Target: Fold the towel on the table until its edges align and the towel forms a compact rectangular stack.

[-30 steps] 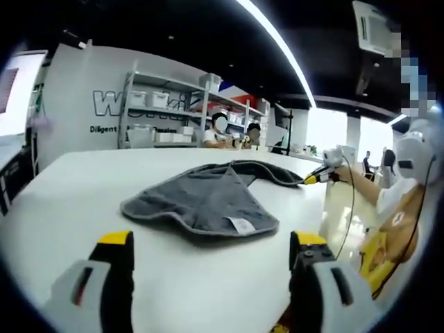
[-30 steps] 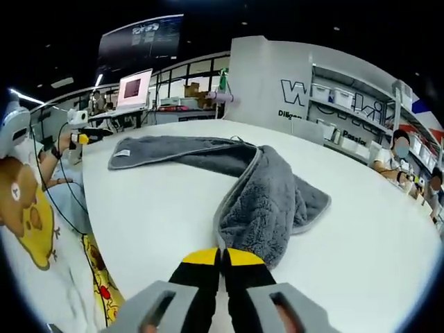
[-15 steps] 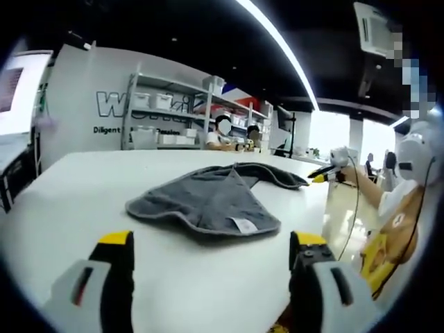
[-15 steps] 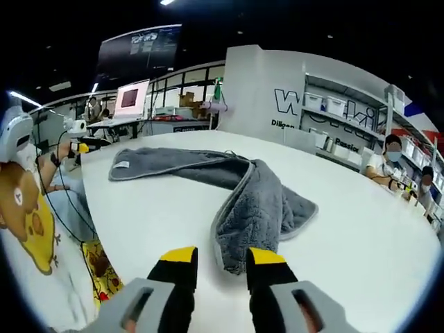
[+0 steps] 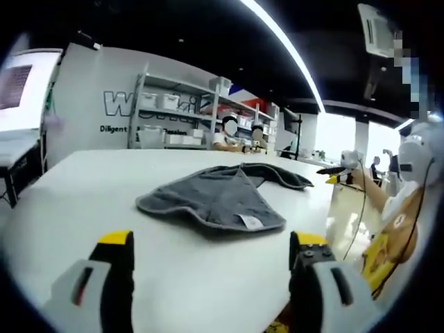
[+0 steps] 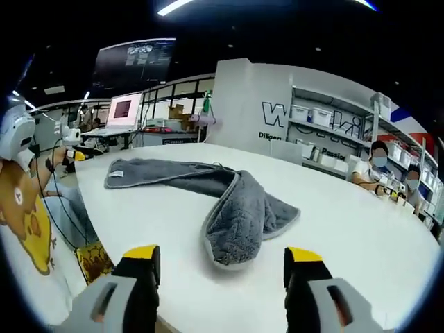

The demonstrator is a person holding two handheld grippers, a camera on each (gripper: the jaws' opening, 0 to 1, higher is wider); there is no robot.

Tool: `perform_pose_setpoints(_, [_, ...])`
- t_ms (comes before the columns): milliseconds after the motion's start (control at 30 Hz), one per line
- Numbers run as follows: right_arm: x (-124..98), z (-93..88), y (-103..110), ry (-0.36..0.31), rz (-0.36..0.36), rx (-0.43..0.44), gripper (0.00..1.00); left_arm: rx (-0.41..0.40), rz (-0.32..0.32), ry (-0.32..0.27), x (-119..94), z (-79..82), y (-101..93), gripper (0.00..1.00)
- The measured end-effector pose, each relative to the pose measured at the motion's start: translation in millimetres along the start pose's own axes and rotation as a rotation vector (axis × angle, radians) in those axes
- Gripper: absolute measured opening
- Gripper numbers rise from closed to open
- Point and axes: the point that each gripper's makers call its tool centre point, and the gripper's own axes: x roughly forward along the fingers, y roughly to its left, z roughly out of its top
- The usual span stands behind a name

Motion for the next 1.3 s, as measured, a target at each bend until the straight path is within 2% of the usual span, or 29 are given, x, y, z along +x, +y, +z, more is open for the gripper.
perform_pose_setpoints(133, [-6.3,-7.3,3.3,0.005,-0.009,0.000,0.88,-0.001,0.022,0.000,-6.6,-1.2,3.0,0.98])
perform_pose_setpoints(367, [-15.9,-11.3,-4.3,-0.019,-0.047,0.064,0.99,-0.012,0.041,-0.005,-13.5,-3.3,7.1,0.98])
perform_pose_setpoints(633, [-24.7,-14.2,-15.7,-0.039,-0.077,0.122,0.99,-0.027,0.057,-0.002,-18.1,-8.1,10.2,0.98])
perform_pose_setpoints(1000, [-25.1,-12.8,-15.3,-0.040,-0.079,0.122,0.99,-0.025,0.048,0.003,-13.4,-2.8,6.1,0.98])
perform_pose_setpoints(1300, [-20.5,-10.4,-9.8,-0.024,-0.073,0.085,0.99,0.003,0.015,0.005,-1.8,3.9,-13.7,0.97])
